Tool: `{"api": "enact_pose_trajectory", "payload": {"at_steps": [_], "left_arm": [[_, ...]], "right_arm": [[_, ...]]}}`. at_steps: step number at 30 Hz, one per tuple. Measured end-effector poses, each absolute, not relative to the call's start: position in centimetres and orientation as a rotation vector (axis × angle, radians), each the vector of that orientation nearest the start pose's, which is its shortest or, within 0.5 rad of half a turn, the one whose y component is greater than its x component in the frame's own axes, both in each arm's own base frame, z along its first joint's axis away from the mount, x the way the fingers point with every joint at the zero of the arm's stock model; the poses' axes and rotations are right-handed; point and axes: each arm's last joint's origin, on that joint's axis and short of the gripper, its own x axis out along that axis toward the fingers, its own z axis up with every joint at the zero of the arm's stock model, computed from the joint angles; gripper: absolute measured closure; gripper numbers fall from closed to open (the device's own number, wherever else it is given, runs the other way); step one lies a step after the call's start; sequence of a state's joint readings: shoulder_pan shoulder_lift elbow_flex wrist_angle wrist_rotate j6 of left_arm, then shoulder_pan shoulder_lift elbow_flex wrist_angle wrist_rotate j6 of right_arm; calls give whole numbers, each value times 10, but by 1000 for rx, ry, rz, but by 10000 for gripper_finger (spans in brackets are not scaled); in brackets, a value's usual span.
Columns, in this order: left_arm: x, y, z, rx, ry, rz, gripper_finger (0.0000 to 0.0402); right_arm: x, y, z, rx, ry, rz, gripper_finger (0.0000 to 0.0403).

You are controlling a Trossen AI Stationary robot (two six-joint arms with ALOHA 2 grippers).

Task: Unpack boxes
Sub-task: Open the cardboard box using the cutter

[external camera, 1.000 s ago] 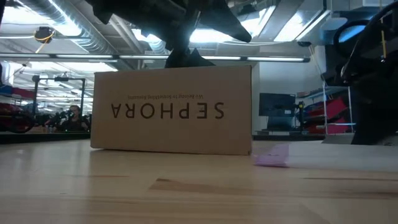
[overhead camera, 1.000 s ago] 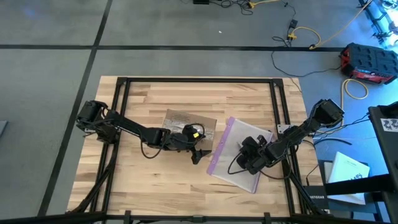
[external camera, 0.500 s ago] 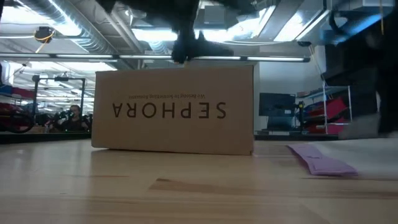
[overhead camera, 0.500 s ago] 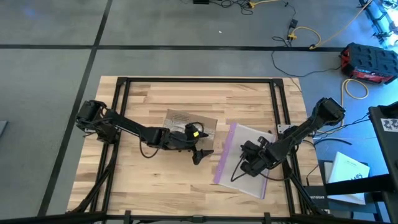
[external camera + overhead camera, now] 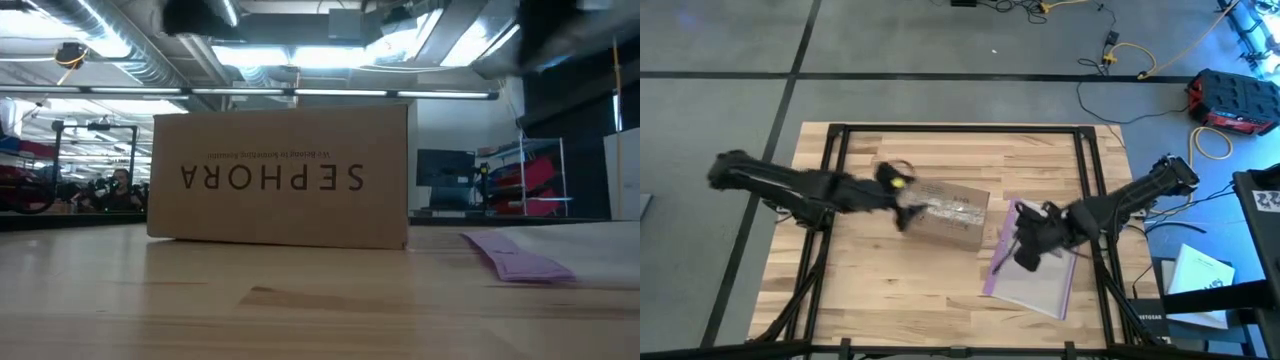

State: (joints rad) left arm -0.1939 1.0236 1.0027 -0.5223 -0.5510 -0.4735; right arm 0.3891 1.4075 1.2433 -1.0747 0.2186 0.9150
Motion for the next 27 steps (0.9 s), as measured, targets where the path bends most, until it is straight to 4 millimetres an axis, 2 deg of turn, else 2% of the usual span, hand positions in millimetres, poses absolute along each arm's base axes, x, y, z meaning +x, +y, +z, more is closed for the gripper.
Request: {"api": "enact_pose_trajectory", "payload": {"at_steps": [2, 4, 8, 12, 16, 20, 24, 27], "left_arm": [[177, -14, 338, -287, 438, 467, 2], [152, -5, 331, -325, 496, 476, 2], [127, 3, 304, -376, 596, 478, 2], [126, 6, 269, -434, 670, 440, 2], [129, 6, 235, -399, 765, 439, 2], [129, 6, 218, -368, 786, 432, 2], [132, 6, 211, -355, 755, 418, 2], [141, 7, 215, -378, 655, 400, 2]], "right_arm": [[260, 80, 308, 448, 1109, -382, 346], [280, 65, 322, 467, 1088, -360, 346], [326, 32, 336, 482, 1121, -290, 346], [367, 1, 332, 477, 1257, -237, 346], [402, -23, 323, 448, 1350, -199, 346], [432, -37, 318, 428, 1327, -145, 346], [438, -37, 303, 477, 1312, -80, 346], [440, -30, 305, 398, 1303, -66, 346]]}}
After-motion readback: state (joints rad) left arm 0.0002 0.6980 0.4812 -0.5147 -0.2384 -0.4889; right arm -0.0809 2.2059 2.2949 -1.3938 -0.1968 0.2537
